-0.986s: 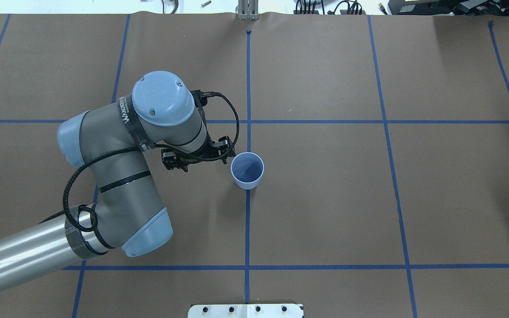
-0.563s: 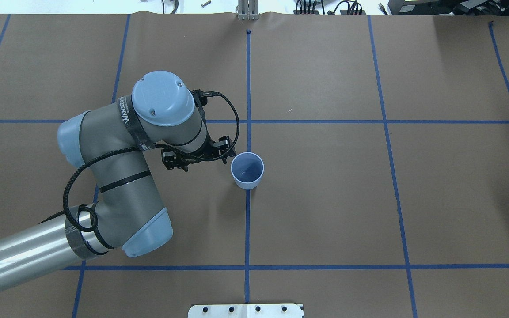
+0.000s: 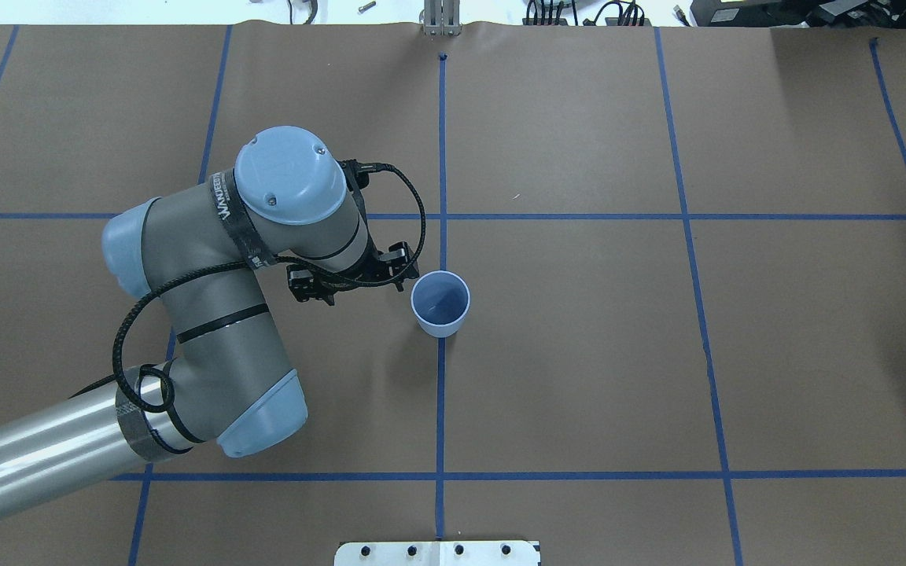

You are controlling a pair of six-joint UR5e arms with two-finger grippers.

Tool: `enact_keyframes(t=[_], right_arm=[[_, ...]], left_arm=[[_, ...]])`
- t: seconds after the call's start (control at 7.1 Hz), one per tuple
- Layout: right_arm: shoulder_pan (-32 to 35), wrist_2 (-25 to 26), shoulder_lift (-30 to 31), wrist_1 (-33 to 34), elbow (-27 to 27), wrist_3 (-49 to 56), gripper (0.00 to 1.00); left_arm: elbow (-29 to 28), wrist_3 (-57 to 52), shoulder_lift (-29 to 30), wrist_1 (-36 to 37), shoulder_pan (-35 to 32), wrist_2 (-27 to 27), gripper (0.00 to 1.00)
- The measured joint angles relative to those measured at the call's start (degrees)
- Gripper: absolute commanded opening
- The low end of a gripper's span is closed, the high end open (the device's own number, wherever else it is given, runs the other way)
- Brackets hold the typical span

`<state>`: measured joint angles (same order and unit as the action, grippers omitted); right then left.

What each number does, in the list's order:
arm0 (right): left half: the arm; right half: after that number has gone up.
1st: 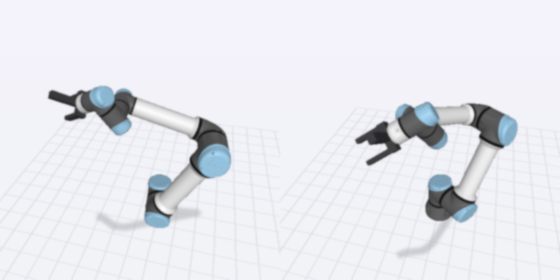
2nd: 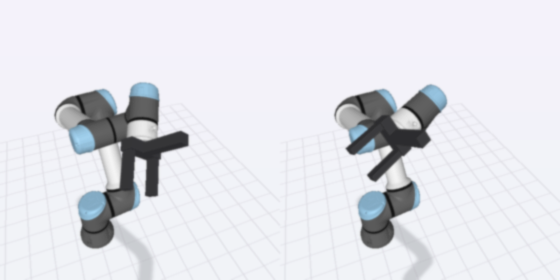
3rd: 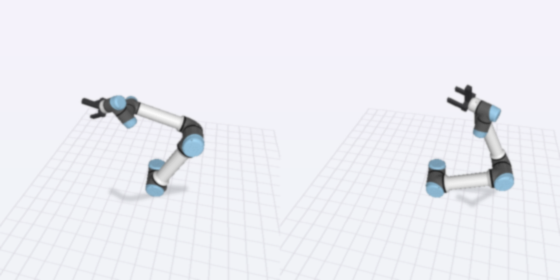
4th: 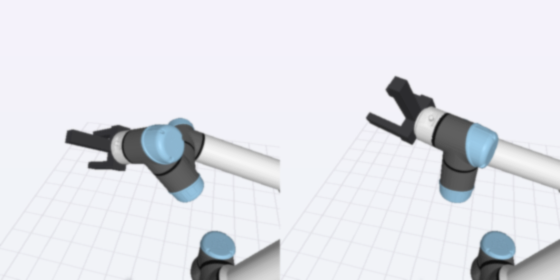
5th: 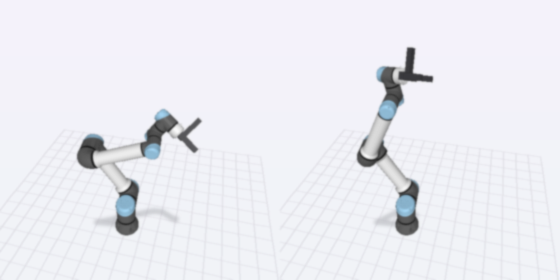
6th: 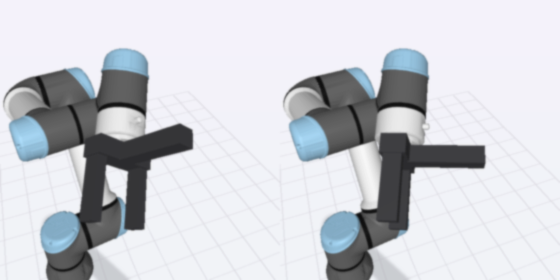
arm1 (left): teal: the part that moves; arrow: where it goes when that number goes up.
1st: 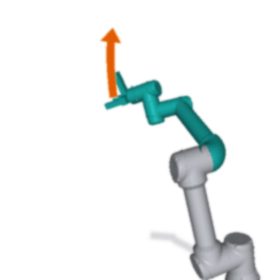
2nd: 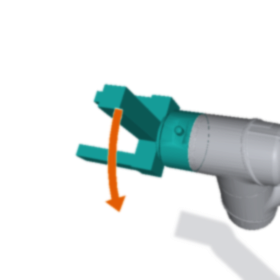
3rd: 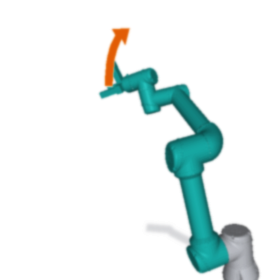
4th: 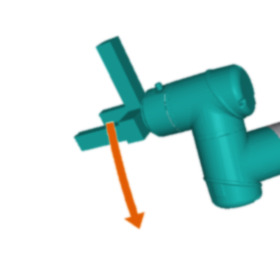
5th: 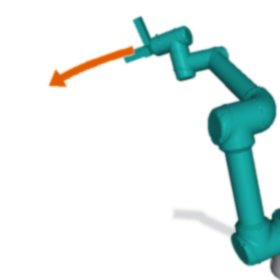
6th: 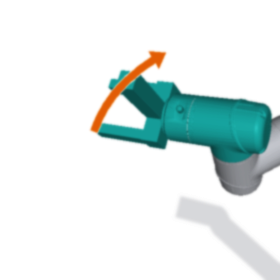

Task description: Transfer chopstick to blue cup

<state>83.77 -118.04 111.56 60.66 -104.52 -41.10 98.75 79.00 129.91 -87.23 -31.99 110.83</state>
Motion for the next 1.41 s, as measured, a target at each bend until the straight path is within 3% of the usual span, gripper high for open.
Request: enact_keyframes(t=[0.7,0.99,1.41], right_arm=[[7.04,-1.89,1.34,0.43,-2.76,4.62,0.00],[9.83,-5.94,2.10,0.99,-5.25,4.86,0.00],[12.95,-10.33,1.91,8.90,-12.56,4.88,0.00]], left_arm=[[0.03,0.26,0.08,0.04,0.07,0.00,0.98],[-0.04,0.22,0.03,0.02,0.08,0.00,0.98],[-0.05,0.11,-0.73,-1.90,-0.04,0.00,0.98]])
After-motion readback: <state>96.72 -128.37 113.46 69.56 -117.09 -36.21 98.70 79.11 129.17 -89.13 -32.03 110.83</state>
